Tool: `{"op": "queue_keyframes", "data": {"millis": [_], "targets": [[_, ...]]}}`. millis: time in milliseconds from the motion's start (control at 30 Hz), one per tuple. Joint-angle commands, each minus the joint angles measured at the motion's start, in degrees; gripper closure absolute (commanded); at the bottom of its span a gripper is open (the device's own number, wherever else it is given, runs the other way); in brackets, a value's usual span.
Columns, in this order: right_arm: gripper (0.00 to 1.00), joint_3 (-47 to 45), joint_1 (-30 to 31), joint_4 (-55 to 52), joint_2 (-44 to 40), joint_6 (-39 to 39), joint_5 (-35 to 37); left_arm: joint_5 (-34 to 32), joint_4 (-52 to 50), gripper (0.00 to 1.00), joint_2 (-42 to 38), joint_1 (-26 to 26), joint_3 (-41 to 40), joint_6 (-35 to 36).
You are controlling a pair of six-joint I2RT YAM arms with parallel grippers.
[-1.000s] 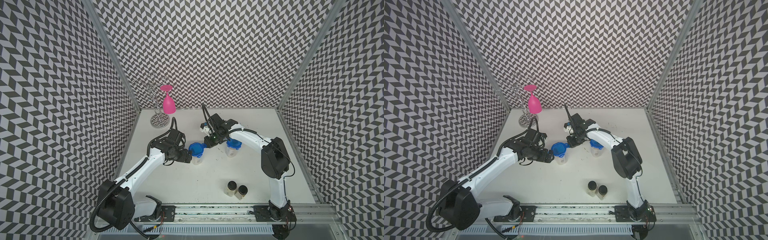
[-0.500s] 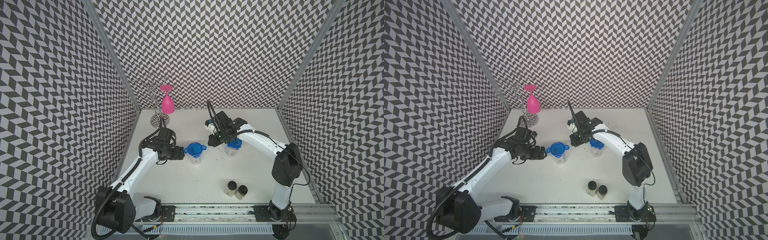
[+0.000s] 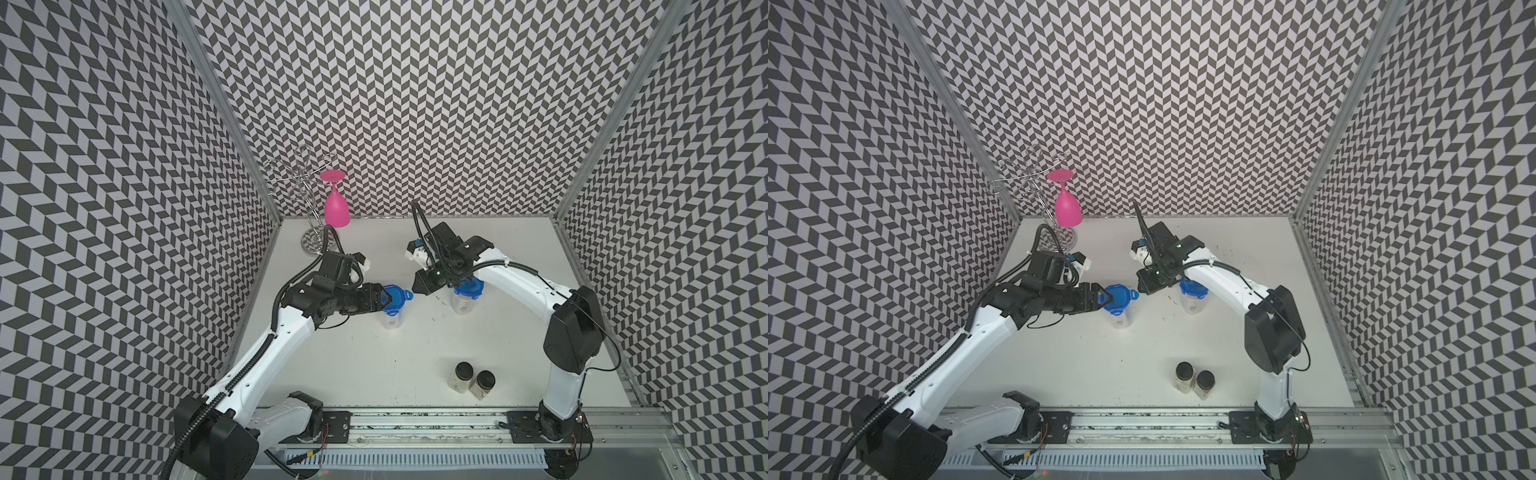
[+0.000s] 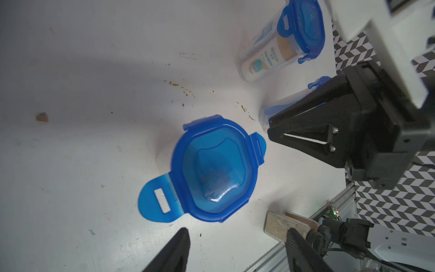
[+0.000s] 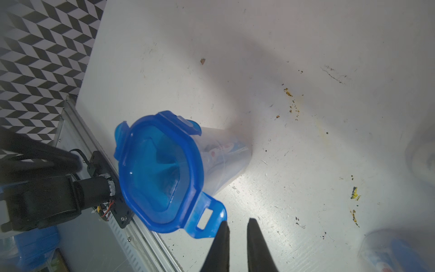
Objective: Pack away toiletry kits
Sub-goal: Close the fastener on the container.
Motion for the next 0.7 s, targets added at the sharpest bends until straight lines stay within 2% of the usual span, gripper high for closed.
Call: {"op": "queue_keyframes", "data": {"millis": [0, 167, 667], "targets": [[0.84, -1.15, 0.48, 2.75, -0.91, 0.11, -1.66, 0.3, 3.16, 0.34, 1.34, -0.65, -1.25, -2.63], [0.84, -1.38, 0.66, 2.82, -0.14, 0.05, -1.23, -0.97, 3.01, 0.38, 2.29, -0.57, -1.81, -1.67], [0.85, -1.2, 0.74, 3.78, 1.62, 0.28, -2.83, -6.13, -0.89, 0.39, 4.48, 0.76, 1.81, 2.14]]}}
